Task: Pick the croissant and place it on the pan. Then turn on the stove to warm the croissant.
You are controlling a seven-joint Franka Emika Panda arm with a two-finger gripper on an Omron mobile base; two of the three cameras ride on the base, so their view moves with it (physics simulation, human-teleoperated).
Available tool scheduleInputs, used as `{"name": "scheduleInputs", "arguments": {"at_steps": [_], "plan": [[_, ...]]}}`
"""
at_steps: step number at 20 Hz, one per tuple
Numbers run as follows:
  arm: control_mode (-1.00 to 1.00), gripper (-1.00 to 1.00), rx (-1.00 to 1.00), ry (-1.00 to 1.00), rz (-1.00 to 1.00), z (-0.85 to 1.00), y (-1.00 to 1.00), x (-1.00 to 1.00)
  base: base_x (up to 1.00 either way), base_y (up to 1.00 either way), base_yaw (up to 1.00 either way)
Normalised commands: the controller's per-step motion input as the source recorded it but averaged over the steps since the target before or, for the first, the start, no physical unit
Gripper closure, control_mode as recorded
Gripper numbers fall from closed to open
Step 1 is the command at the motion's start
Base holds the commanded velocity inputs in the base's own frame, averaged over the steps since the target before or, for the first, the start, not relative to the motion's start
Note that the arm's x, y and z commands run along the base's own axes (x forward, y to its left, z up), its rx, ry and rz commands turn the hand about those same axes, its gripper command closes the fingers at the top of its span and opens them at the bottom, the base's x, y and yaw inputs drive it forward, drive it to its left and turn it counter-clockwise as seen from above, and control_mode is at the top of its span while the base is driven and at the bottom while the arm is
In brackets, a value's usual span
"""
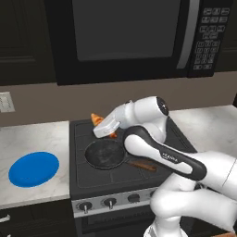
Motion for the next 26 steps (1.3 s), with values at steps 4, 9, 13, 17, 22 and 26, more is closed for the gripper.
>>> {"name": "scheduleInputs", "arguments": {"at_steps": [4,9,13,17,22,26], "plan": [[-1.00,1.00,0.00,0.04,-0.01,-0.04,-0.36,-0.14,0.00,0.00,0.00],[-1.00,1.00,0.00,0.00,-0.01,-0.05,-0.13,-0.15,0.00,0.00,0.00],[-1.00,1.00,-0.03,0.00,-0.05,-0.12,-0.22,-0.13,0.00,0.00,0.00],[-1.00,1.00,-0.08,0.02,-0.09,-0.12,-0.37,-0.11,0.00,0.00,0.00],[-1.00,1.00,-0.11,0.10,-0.10,-0.12,-0.32,-0.02,0.00,0.00,0.00],[-1.00,1.00,-0.12,0.18,-0.10,0.00,-0.08,0.00,0.00,0.00,0.00]]}}
